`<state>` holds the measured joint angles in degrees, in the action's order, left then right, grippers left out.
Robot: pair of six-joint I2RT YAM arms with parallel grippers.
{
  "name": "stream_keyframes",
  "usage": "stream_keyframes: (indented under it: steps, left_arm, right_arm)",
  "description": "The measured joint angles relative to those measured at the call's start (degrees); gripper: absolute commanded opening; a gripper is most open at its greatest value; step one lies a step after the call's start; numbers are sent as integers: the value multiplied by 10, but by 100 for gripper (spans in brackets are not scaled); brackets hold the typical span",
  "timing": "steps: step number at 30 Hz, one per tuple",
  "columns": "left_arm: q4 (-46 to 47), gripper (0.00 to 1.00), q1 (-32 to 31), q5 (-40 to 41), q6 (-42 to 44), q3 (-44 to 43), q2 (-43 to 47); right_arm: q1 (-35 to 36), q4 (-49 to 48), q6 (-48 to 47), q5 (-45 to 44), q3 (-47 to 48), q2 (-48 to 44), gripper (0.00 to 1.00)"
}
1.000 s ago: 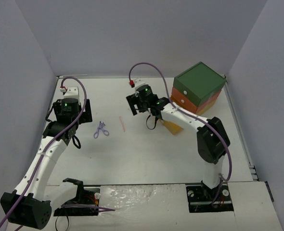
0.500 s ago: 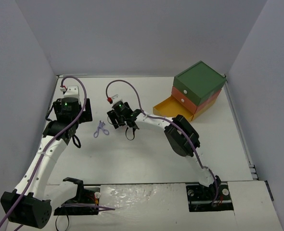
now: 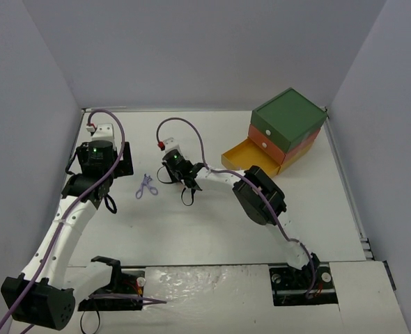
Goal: Organize the makeup
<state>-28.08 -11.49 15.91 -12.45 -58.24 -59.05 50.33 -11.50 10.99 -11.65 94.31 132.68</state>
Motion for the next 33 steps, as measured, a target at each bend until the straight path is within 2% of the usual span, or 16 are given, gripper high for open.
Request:
stream_keyframes:
  steps: [3, 8, 13, 19, 25, 29, 30, 32, 33]
  left_arm:
    - [0, 97, 0, 0, 0, 0, 0]
    - [0, 97, 0, 0, 0, 0, 0]
    - [0, 97, 0, 0, 0, 0, 0]
    - [0, 97, 0, -1, 0, 0, 0]
    - [0, 97, 0, -8, 0, 0, -2]
    - [0, 97, 0, -10, 0, 0, -6]
    - [0, 97, 0, -11, 0, 0, -6]
    - [0, 97, 0, -11, 0, 0, -8]
    - [0, 97, 0, -11, 0, 0, -9]
  right_arm:
    - [-1, -30, 1, -2, -22, -6, 0]
    - [-8, -55, -3, 11, -74, -36, 0]
    - [-25, -21, -24, 23, -142, -98, 0]
    - [-71, 46, -82, 28, -212, -243, 0]
    - [-162, 61, -134, 18, -266, -404, 2]
    - [-216, 65, -146, 17, -295, -428, 15]
    - [-225, 68, -148, 18, -302, -426, 20]
    - [-237, 76, -151, 23, -314, -417, 41]
    - [-241, 80, -153, 24, -317, -411, 48]
